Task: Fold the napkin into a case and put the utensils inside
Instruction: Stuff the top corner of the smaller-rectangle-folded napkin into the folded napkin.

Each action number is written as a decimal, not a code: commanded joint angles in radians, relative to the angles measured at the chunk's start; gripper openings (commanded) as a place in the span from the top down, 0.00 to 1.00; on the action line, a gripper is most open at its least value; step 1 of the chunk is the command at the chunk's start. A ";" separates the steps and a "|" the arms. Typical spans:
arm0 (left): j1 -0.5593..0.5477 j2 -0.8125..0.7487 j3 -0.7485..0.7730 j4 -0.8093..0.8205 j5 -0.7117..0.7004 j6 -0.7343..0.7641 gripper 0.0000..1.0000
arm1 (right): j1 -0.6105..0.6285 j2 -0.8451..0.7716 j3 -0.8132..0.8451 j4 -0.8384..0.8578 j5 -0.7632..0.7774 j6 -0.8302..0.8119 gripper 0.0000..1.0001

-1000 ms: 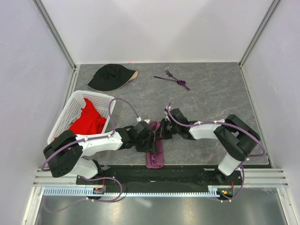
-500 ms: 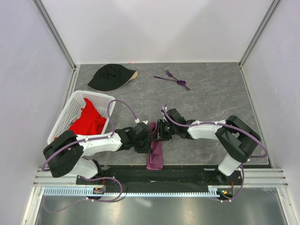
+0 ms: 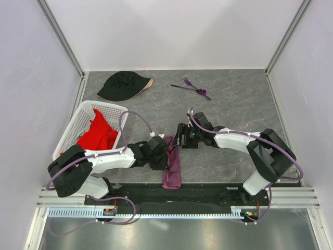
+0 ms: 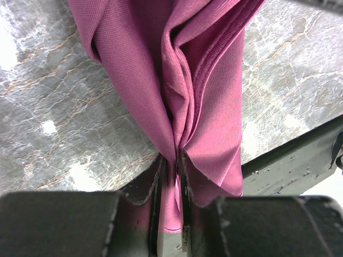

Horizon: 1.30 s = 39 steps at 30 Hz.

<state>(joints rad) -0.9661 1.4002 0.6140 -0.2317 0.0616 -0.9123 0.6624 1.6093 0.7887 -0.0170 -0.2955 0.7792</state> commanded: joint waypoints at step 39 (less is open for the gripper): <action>0.004 0.092 0.072 0.032 0.011 -0.008 0.84 | -0.010 0.055 0.188 -0.055 -0.004 -0.072 0.96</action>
<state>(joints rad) -0.9653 1.4414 0.6338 -0.2100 0.0883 -0.9123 0.6632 1.6352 0.9024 -0.0811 -0.2974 0.7311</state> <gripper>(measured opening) 0.160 0.103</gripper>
